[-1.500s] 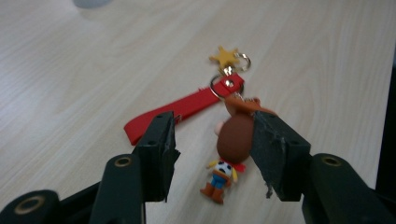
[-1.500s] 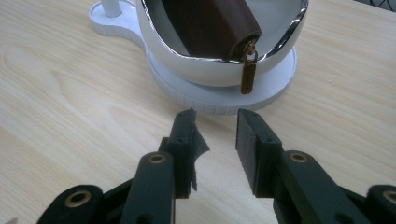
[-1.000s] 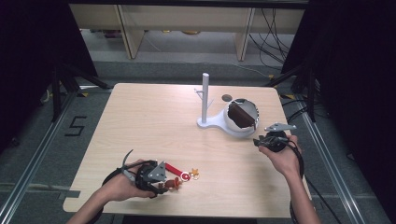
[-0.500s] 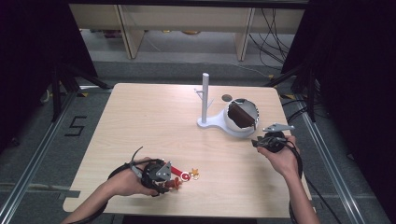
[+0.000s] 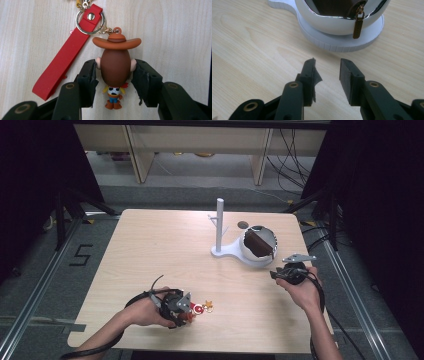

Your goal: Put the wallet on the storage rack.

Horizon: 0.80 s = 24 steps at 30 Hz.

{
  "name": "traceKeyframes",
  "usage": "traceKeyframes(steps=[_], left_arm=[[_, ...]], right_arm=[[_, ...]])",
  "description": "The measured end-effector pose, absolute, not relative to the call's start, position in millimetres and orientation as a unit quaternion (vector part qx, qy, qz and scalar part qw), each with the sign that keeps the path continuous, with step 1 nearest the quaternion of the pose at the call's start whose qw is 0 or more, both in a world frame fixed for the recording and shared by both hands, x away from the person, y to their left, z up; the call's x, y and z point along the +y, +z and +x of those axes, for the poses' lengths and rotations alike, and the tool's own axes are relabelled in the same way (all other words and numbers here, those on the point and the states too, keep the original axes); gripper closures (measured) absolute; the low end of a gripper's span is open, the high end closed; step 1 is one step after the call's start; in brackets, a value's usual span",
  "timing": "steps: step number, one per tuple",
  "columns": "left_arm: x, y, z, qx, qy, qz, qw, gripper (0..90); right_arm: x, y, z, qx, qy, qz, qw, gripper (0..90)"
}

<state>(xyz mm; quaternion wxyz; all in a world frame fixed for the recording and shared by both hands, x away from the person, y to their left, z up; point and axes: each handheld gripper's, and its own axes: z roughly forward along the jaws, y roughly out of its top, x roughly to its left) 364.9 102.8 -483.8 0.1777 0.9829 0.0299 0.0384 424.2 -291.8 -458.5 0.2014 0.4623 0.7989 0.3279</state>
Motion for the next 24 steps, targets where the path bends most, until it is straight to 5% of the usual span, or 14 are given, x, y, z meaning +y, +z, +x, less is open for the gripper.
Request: traceKeyframes(steps=[24], left_arm=[[92,-484,371,0.037,0.006,0.988,0.151,46.6]], right_arm=[[-292,-461,422,0.796,0.322,0.477,0.187,64.5]])
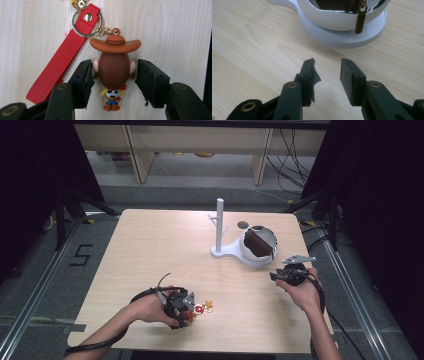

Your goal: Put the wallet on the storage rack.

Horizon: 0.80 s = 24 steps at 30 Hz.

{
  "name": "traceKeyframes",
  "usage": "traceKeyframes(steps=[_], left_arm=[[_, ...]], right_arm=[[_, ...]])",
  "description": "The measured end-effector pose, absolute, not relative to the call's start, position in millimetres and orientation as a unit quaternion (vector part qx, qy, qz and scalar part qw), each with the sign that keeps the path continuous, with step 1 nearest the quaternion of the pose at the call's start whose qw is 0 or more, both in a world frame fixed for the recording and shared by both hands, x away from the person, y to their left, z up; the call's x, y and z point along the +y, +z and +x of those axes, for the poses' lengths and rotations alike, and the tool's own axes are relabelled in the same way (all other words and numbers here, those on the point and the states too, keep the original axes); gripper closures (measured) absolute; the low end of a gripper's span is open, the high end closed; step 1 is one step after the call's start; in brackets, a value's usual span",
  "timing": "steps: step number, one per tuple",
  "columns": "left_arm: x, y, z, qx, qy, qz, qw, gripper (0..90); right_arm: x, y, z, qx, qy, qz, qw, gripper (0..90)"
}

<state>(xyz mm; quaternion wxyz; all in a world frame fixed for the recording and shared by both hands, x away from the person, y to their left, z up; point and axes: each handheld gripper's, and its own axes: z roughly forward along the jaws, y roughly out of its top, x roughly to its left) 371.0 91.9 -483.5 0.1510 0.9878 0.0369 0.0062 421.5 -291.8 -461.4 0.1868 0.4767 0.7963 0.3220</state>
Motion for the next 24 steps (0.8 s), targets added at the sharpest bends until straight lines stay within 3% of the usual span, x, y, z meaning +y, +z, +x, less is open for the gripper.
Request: traceKeyframes(steps=[3,9,16,24], left_arm=[[91,-483,372,0.041,0.002,0.987,0.156,53.7],[94,-484,370,0.053,0.008,0.981,0.188,54.6],[106,-481,364,0.109,0.025,0.951,0.289,54.7],[118,-473,364,0.159,0.029,0.919,0.361,54.7]], right_arm=[[-293,-463,421,0.798,0.321,0.475,0.187,64.4],[-294,-468,420,0.796,0.326,0.474,0.190,64.3],[-296,-475,416,0.789,0.335,0.477,0.194,64.4],[-296,-481,411,0.778,0.355,0.479,0.197,64.6]])
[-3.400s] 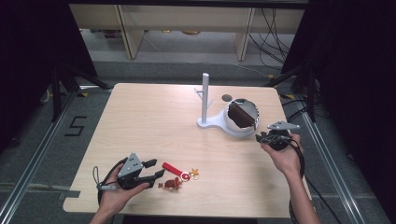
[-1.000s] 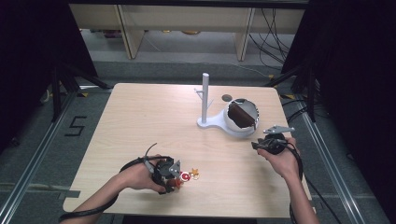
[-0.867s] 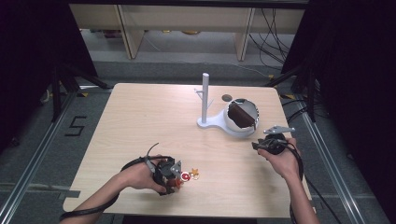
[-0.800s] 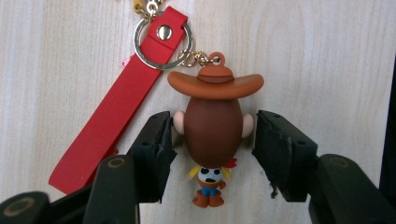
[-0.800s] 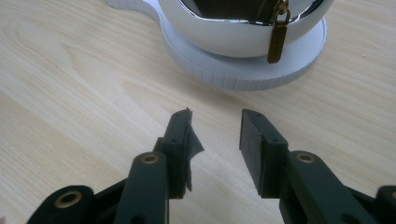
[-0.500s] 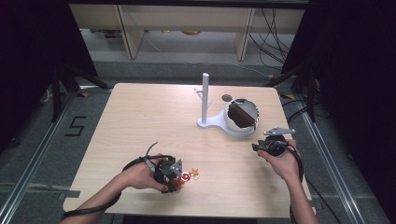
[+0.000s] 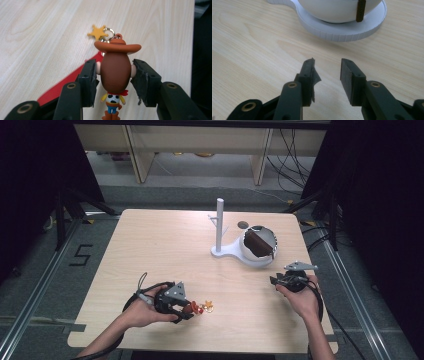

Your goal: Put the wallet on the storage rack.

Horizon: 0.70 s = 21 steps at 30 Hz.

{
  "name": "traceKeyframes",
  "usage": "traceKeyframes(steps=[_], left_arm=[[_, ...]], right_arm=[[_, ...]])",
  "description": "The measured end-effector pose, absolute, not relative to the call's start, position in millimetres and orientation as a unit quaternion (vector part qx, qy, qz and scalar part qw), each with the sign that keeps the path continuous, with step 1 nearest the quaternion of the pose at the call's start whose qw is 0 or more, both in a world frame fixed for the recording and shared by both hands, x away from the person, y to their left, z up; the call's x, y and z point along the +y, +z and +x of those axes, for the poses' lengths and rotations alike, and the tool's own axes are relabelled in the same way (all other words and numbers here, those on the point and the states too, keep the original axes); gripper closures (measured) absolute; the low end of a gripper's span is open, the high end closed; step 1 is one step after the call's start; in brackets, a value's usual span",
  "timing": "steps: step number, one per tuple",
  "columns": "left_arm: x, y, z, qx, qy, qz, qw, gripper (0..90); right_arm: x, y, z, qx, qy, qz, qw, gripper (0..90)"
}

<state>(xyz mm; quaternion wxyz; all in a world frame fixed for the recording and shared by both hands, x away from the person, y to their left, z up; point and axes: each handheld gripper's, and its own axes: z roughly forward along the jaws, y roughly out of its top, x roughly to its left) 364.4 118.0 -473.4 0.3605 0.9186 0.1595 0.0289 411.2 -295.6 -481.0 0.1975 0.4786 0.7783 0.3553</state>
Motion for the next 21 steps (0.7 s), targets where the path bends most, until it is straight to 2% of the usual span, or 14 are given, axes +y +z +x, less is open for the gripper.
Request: traceKeyframes(steps=[14,19,21], left_arm=[[124,-449,371,0.256,0.095,0.851,0.448,54.8],[126,-439,378,0.280,0.127,0.827,0.470,54.8],[126,-434,381,0.288,0.134,0.820,0.475,54.8]], right_arm=[[-291,-492,402,0.755,0.385,0.494,0.194,64.6],[-289,-497,398,0.743,0.391,0.497,0.219,64.5],[-285,-499,396,0.733,0.401,0.507,0.210,64.5]])
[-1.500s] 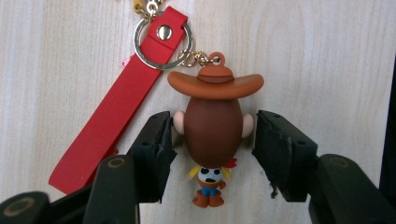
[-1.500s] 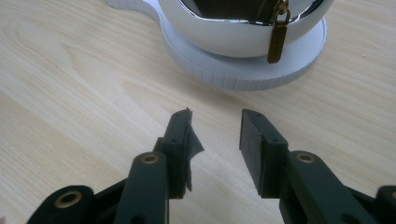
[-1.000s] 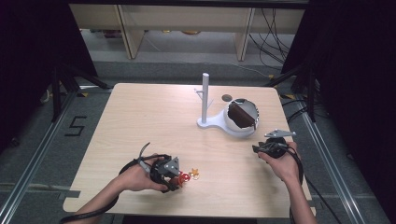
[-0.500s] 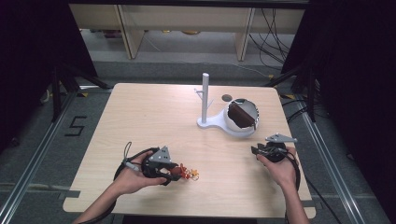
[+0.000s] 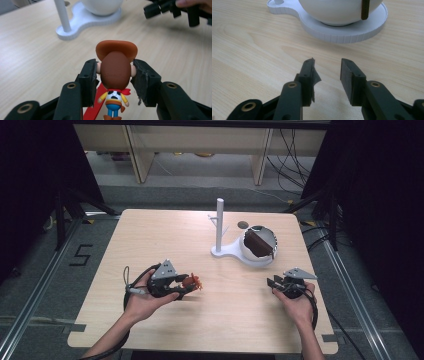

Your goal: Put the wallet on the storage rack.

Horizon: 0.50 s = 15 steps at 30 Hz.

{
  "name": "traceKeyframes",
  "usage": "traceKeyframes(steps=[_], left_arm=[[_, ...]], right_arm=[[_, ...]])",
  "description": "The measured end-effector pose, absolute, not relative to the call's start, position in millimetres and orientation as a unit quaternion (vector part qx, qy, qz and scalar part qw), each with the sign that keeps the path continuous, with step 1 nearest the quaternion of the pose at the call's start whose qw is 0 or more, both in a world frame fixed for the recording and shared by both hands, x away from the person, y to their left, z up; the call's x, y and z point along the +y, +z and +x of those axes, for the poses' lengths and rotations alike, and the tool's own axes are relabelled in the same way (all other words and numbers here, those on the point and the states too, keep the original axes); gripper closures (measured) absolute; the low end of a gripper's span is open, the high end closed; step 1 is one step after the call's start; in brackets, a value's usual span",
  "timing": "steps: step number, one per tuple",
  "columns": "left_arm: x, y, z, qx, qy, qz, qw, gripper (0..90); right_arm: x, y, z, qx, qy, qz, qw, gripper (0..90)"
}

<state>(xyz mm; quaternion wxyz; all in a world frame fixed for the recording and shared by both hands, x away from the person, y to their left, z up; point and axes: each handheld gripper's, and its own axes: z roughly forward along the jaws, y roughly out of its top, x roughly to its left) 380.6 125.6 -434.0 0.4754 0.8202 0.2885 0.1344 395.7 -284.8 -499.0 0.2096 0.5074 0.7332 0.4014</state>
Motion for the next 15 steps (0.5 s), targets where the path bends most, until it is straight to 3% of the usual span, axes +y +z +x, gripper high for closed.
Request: traceKeyframes(steps=[15], left_arm=[[109,-413,400,0.301,0.168,0.783,0.519,54.8]], right_arm=[[-286,-500,393,0.731,0.409,0.495,0.232,63.5]])
